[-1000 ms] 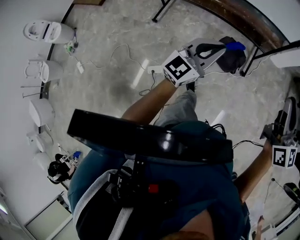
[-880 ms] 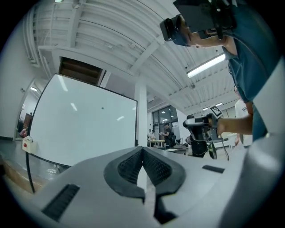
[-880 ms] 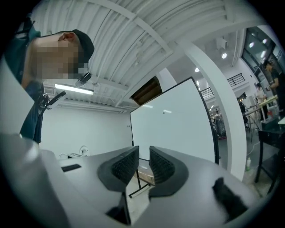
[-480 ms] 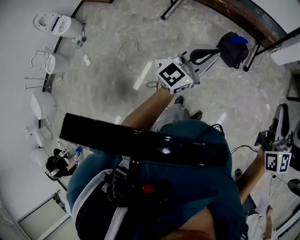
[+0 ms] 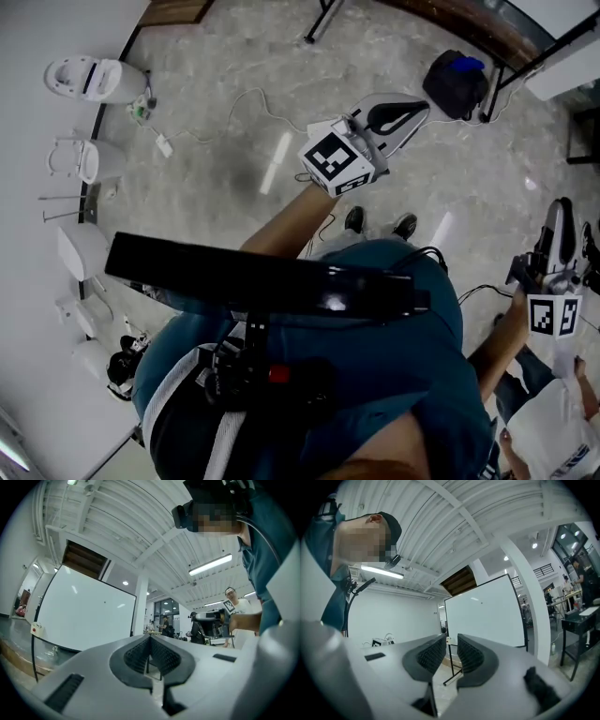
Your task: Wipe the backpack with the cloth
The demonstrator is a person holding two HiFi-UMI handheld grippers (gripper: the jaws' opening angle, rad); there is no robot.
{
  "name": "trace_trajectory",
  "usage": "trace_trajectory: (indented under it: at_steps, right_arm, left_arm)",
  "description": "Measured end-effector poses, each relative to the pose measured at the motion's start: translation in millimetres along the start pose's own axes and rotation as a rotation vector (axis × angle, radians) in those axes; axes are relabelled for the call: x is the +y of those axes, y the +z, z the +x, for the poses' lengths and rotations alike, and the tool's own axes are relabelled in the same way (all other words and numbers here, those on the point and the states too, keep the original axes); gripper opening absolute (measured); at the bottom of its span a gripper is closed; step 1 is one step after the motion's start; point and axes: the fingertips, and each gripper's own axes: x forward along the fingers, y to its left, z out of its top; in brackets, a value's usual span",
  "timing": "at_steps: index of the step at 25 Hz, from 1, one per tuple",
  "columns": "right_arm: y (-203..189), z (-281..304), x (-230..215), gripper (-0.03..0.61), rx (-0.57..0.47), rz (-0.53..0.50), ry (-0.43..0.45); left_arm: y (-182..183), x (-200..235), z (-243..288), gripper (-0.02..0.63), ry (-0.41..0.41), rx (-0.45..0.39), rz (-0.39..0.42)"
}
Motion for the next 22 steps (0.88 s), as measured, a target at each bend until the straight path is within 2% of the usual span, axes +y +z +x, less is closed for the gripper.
trace_trajectory:
  at_steps: [7,10,14,22]
  right_arm:
    - [-11.4,-22.8,20.5,0.069,0.026,-0.043,-0.052]
    - [-18.5,-31.8,15.9,0.037,0.063,-0.058,-0.081]
    - [-21.3,-43.4,10.3,0.037,0.100,-0.060,-0.095]
    - [-25.9,-79.8,-7.6,0.037,0.103,-0.068,-0.109]
  left_arm:
    - [1.0,-17.7,-15.2,-0.008,-0.051,-0.011,0.004]
    - [2.9,-28.0,-19.3,-0.008,-0.044,-0.013,0.013]
    - [10.4,-41.4,-21.6,-0.008,-0.029,-0.020,0.007]
    - [6.5,-81.9,-11.0,-0.008,-0.044,-0.018,0.027]
